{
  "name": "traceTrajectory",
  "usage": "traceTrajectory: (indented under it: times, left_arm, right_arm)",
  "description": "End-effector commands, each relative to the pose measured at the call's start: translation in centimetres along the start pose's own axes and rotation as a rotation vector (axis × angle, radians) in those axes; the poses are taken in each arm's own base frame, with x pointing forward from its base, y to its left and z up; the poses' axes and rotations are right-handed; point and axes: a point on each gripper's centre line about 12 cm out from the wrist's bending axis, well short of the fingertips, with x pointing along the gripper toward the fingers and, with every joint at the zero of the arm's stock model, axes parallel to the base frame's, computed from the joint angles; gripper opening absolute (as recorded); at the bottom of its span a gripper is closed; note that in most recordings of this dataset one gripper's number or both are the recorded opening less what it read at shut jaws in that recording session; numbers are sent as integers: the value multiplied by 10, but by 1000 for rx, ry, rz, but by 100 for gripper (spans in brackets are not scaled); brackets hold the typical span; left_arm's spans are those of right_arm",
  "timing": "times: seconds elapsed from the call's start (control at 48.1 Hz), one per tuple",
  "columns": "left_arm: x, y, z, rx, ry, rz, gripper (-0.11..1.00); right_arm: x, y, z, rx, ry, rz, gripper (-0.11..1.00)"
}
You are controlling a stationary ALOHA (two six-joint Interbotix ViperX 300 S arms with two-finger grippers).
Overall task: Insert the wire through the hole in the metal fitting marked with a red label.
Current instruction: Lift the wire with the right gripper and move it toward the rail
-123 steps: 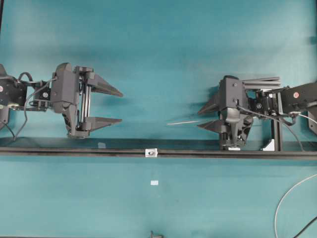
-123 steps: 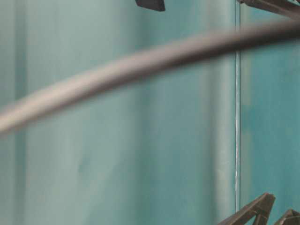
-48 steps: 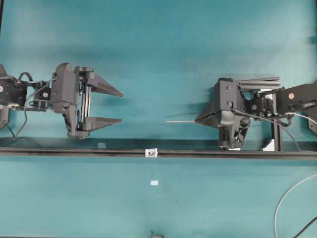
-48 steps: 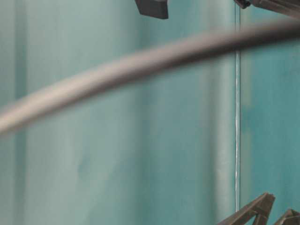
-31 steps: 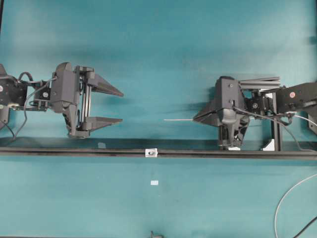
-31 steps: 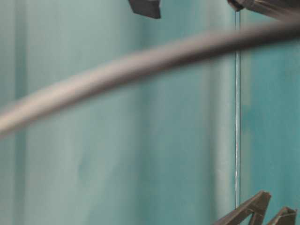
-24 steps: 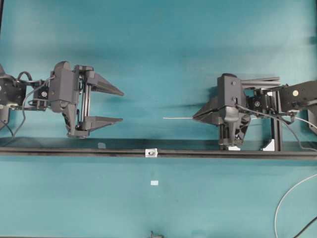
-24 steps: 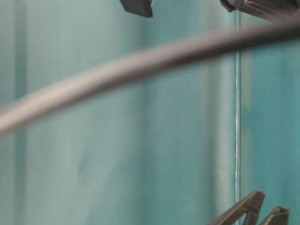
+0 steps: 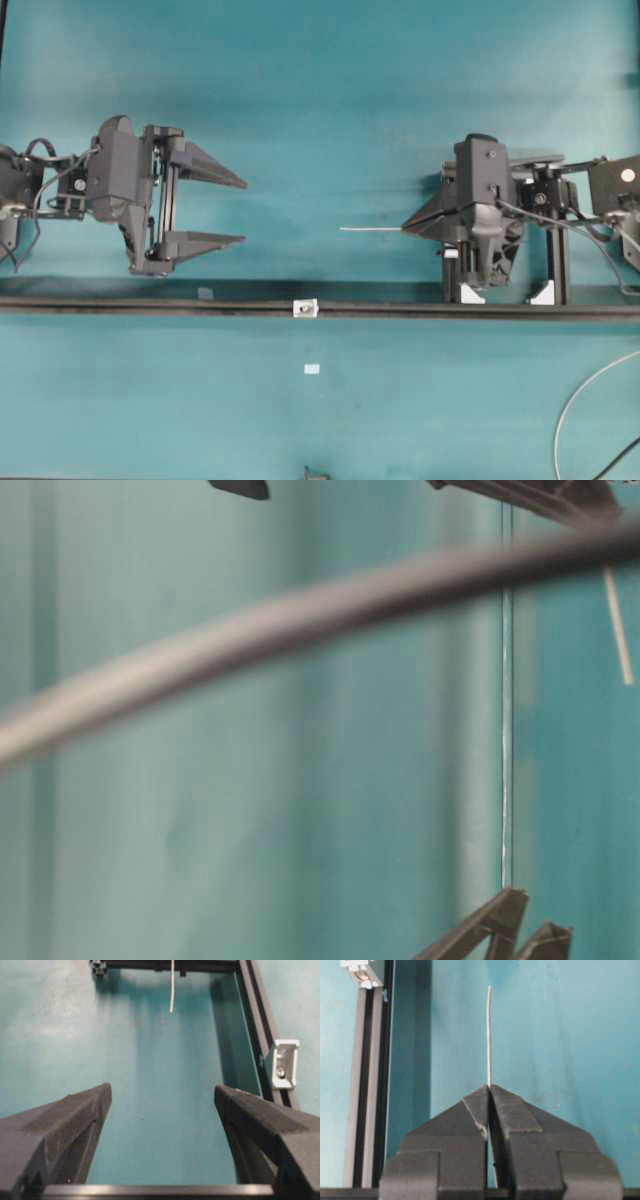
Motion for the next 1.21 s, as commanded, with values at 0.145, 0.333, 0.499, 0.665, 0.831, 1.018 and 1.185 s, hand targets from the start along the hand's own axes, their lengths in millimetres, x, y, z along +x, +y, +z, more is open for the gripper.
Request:
traceTrajectory:
  times: [0.145,0.333,0.499,0.665,0.831,1.018,1.185]
  left_arm:
    - [-7,-1,25,-7,-86,-3,83]
    - [-10,-5,17,-28,-64,-8,83]
    - [-9,-19,20,-33,-72,-50,83]
    - [-9,-28,19,-38,-66,-74,83]
    - [-10,-34,15,-46,-55,-90,83]
    - [-14,-42,8,-106,-35,-120,83]
    - [-22,-46,-5,-123,-51,-140,83]
  right_arm:
    - [-10,3,12,1,-52,15,0]
    - [-10,9,7,23,-71,39,0]
    - [-12,22,4,47,-121,90,0]
    - [-13,32,-1,71,-135,121,0]
    - [-10,38,-7,95,-151,137,0]
    - [-6,39,-15,119,-158,135,0]
    - [-5,42,-24,128,-195,138,0]
